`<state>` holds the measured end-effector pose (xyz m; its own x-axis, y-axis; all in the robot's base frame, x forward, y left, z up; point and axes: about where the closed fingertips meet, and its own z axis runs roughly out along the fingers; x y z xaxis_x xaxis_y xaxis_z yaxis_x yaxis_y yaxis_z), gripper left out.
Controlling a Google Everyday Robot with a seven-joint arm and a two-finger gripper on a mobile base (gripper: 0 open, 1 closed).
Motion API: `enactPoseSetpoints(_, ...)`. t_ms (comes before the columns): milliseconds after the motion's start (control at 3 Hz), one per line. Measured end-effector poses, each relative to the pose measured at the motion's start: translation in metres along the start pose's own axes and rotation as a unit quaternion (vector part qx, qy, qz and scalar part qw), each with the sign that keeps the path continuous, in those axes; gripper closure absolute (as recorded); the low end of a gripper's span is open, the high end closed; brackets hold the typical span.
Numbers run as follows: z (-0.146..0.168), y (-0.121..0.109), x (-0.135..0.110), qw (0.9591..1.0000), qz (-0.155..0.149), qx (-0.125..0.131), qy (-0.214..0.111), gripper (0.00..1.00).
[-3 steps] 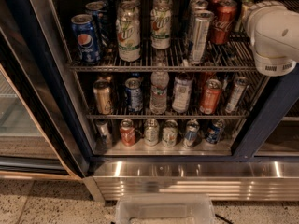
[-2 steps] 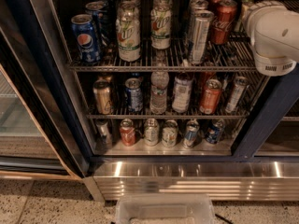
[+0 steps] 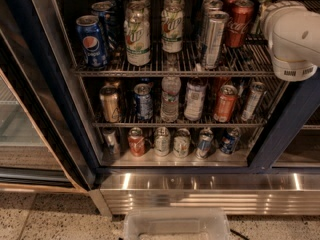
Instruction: Pick green can from top shelf of fridge
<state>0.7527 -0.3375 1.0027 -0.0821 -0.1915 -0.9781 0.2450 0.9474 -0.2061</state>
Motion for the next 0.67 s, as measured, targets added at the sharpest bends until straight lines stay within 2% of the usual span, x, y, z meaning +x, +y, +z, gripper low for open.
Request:
enactPoseSetpoints(333,0.0158,0.0122,-0.0090,0.9999,-0.012,-0.007,-0.010,0.65)
enactPoseSetpoints(667,0.0209,0.0129,-0.0044,0.9998,-0.017,-0.005,-0.007,0.66)
